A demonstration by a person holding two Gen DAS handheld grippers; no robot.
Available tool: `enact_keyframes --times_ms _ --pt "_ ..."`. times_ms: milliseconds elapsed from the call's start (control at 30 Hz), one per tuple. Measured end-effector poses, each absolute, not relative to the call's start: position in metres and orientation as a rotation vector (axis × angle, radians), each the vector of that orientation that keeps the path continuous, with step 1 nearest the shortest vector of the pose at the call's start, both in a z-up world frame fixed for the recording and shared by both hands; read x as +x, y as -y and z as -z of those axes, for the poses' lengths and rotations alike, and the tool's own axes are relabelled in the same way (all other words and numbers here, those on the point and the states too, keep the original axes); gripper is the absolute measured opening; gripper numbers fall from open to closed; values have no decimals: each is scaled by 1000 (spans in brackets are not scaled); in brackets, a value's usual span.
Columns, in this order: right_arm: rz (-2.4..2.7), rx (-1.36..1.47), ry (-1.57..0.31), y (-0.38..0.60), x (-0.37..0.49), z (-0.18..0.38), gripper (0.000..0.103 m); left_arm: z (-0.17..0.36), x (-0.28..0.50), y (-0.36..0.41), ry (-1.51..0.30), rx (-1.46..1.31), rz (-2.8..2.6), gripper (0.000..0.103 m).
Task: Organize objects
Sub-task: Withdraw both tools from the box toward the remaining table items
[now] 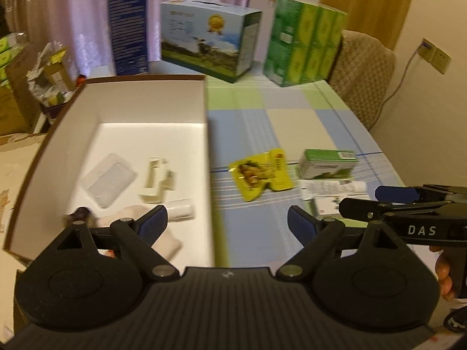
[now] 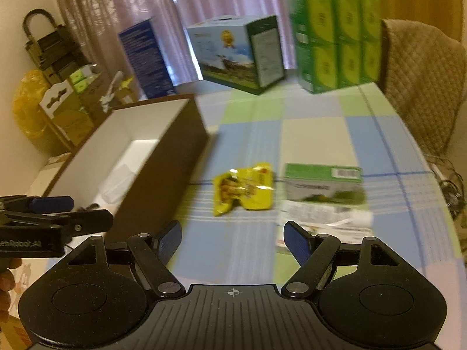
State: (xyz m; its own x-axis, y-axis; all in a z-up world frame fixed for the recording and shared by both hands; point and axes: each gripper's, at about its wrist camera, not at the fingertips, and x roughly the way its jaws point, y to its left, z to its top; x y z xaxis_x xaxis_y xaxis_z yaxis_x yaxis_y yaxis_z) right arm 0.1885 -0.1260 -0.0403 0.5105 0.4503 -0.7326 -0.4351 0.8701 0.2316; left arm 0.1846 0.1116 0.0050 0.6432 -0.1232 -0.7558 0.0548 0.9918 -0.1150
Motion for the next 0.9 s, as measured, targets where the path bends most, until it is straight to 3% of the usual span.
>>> enact_keyframes --times_ms 767,900 --pt "-524 -12 -934 240 246 77 73 33 225 -7 -972 -105 146 87" --pt "-582 -33 -938 244 259 88 61 45 233 -5 -1000 -113 118 87"
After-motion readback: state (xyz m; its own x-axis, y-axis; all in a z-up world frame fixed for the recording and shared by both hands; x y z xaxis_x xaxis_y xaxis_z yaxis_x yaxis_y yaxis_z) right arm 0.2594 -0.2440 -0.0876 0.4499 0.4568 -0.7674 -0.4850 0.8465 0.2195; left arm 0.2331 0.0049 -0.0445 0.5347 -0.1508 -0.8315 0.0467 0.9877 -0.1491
